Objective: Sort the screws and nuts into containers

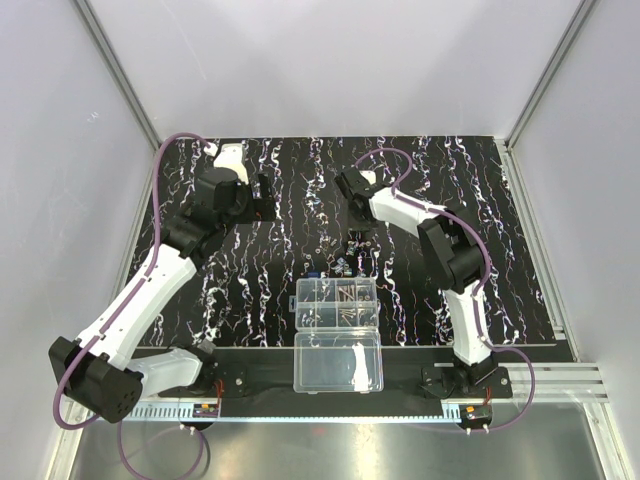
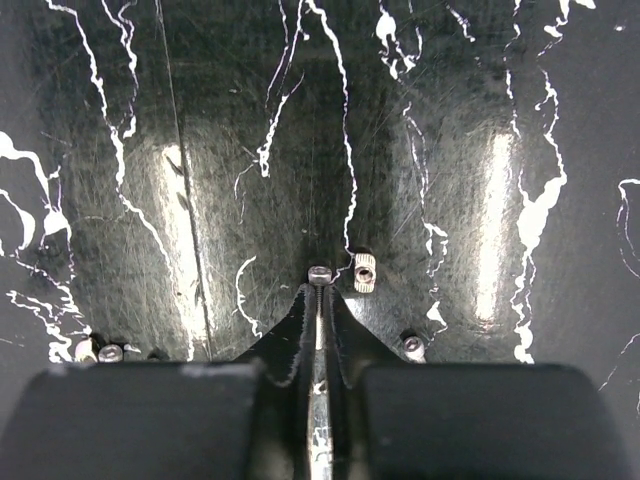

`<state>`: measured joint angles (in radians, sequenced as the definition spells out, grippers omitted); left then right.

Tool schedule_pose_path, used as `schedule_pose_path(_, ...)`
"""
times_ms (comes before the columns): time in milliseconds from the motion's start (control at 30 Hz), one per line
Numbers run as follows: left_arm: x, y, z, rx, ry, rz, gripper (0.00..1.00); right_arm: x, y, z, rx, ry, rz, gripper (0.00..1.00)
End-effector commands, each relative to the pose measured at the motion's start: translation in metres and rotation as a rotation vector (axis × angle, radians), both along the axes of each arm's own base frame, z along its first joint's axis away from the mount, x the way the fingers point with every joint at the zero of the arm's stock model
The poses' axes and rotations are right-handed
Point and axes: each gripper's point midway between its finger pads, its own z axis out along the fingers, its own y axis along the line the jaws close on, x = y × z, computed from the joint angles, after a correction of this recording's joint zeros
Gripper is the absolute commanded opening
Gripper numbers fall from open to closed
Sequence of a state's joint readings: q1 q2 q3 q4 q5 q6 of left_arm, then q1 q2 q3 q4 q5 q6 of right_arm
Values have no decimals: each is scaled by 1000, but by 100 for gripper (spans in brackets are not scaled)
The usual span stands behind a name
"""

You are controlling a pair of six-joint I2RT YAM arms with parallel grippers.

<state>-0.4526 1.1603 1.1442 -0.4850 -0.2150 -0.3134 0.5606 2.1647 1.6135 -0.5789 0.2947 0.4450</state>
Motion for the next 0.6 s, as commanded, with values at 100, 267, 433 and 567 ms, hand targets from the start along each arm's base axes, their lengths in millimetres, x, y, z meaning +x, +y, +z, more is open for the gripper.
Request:
schedule_pose_path(100, 3, 0, 28, -21, -76, 3, 99, -11, -14, -11, -9, 43, -6, 0)
schedule_pose_path(267, 1, 1, 31, -24, -82, 4, 99, -5, 1, 36, 96, -46, 51, 0)
schedule_pose_path(433, 1, 0, 33, -28, -86, 3, 99, -19, 10, 105, 212, -125, 126, 0)
schedule_pose_path(567, 0, -2, 32, -36, -83, -8, 99, -50, 10, 135, 299, -145, 175, 0)
